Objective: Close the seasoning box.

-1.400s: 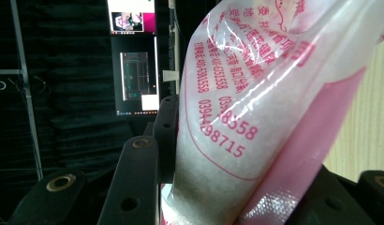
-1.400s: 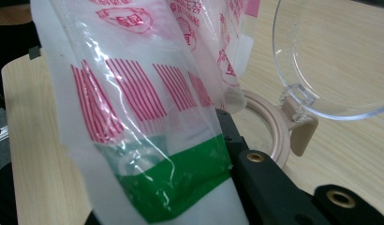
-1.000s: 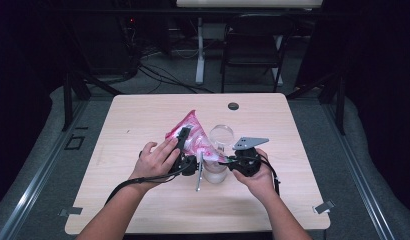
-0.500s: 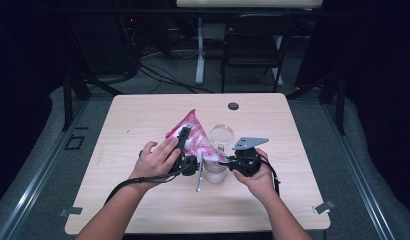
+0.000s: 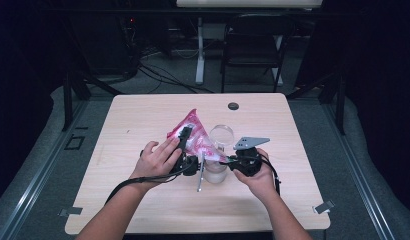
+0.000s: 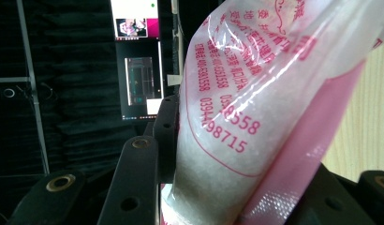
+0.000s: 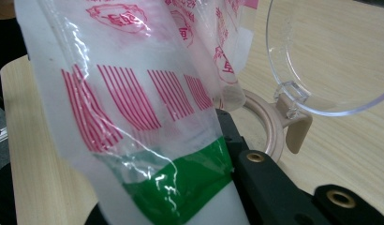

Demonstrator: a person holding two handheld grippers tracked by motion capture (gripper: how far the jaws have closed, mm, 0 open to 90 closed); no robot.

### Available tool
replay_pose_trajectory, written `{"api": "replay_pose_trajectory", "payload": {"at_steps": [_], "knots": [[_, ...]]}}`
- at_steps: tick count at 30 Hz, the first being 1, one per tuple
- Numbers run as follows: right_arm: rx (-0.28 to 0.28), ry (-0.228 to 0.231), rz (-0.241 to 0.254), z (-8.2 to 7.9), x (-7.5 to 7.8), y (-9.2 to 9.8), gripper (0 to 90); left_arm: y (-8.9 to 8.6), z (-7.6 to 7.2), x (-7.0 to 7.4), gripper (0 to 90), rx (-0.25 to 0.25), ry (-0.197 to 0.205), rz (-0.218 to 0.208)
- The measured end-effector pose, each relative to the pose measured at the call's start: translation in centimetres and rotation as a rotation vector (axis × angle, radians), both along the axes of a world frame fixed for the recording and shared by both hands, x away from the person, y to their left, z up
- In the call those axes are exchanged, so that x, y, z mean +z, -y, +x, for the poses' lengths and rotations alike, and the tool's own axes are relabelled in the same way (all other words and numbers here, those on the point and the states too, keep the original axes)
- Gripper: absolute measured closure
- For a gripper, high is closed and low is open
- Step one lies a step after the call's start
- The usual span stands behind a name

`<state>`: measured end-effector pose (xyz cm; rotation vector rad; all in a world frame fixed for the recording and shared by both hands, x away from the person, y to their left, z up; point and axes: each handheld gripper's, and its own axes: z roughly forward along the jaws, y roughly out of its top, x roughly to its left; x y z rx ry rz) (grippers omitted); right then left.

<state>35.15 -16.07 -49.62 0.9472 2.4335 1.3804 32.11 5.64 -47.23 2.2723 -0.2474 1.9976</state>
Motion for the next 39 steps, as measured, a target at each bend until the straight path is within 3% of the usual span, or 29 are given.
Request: {"api": "replay_pose_trajectory", "payload": {"at_steps": [22, 39], "knots": [[-0.001, -0.003, 0.004, 0.05, -0.03, 0.12, 90.0, 0.27, -0.01, 0.46, 66.5, -0.009, 0.006, 0.033], [-0.006, -0.004, -0.005, 0.09, -0.14, 0.1, 90.0, 0.13, 0.01, 0.55, 66.4, -0.005, -0.016, 0.046]]}}
